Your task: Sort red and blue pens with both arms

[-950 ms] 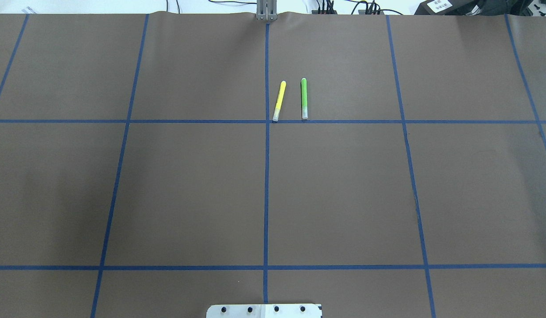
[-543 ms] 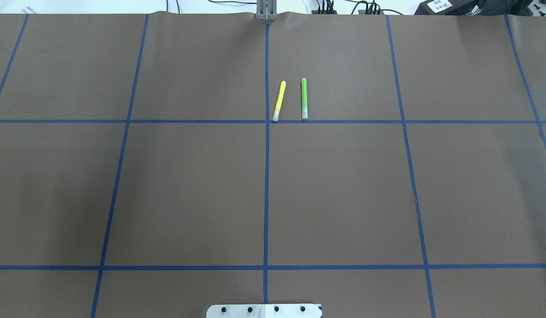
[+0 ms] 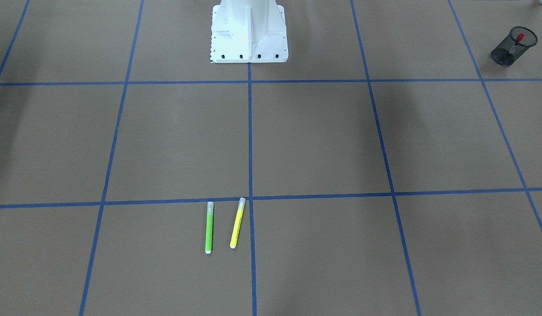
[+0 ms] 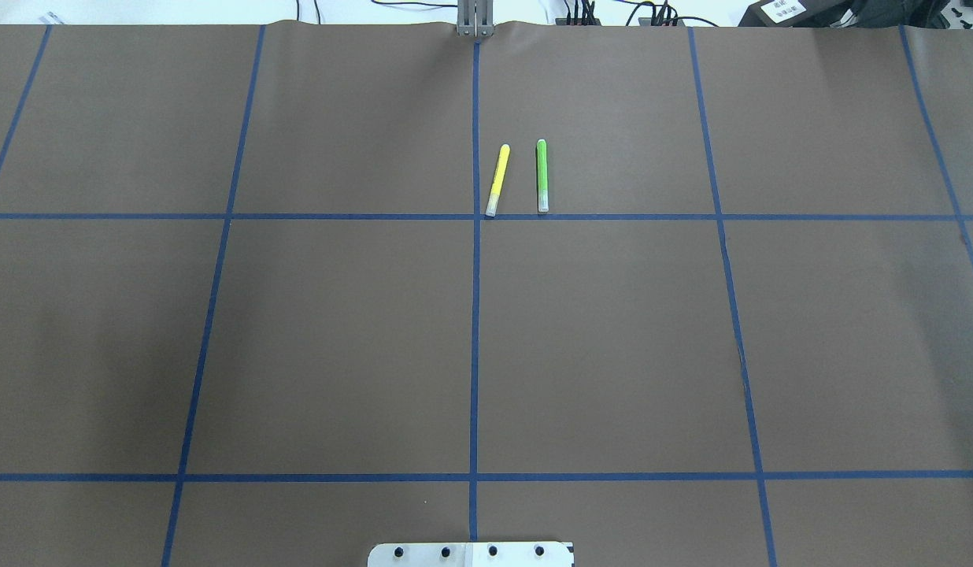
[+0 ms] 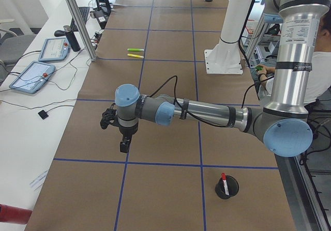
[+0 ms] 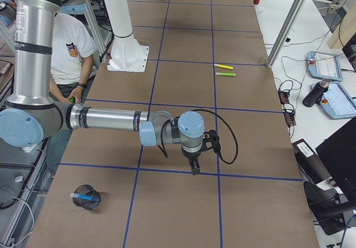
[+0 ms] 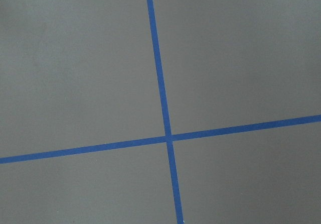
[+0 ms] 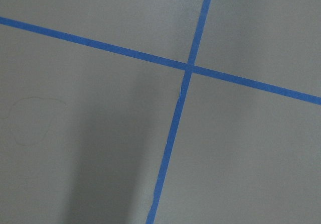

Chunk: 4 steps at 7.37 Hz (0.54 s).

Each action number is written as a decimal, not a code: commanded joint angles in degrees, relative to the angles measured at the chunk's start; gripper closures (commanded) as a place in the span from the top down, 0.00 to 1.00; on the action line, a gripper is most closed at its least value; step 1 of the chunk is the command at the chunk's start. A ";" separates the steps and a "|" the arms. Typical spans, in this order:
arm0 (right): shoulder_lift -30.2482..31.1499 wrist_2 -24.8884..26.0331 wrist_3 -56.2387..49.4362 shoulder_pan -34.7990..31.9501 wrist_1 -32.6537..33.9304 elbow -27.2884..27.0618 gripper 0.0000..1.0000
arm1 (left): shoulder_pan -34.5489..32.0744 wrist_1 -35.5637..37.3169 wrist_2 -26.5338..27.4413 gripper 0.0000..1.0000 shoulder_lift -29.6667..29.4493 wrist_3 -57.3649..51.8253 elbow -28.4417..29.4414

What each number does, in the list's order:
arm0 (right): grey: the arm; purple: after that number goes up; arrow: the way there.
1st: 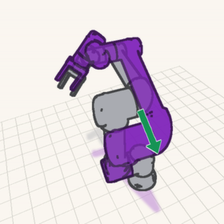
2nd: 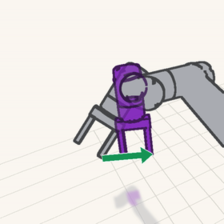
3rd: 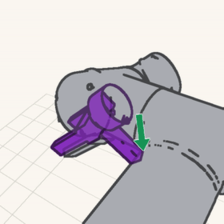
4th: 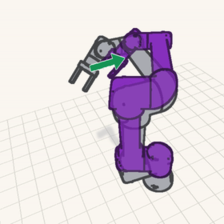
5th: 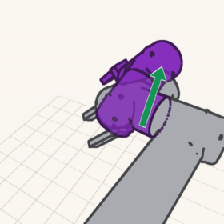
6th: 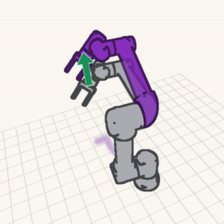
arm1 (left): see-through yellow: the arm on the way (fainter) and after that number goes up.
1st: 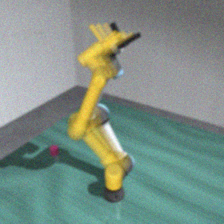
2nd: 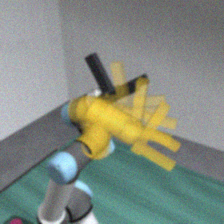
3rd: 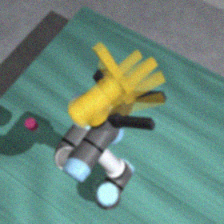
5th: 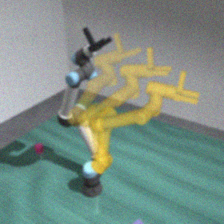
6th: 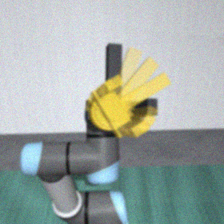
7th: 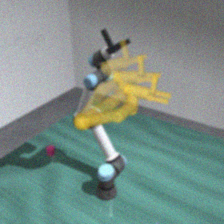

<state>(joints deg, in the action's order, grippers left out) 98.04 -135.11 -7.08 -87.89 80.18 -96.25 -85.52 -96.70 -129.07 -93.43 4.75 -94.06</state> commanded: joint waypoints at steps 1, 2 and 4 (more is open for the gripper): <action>0.05 0.02 0.05 0.00 -0.03 -0.07 1.00 | 0.00 0.10 -0.13 1.00 0.01 0.00 -0.07; 0.22 -0.06 -0.04 -0.09 -0.03 -0.42 1.00 | 0.00 -0.16 -1.87 1.00 1.05 0.00 -0.25; 0.14 -0.06 -0.04 0.00 -0.03 -0.43 1.00 | 0.00 -0.16 -2.32 1.00 1.85 0.26 -1.30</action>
<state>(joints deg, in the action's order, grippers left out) 98.21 -135.16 -7.07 -87.91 80.16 -96.67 -85.52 -96.90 -130.94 -92.02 4.92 -94.83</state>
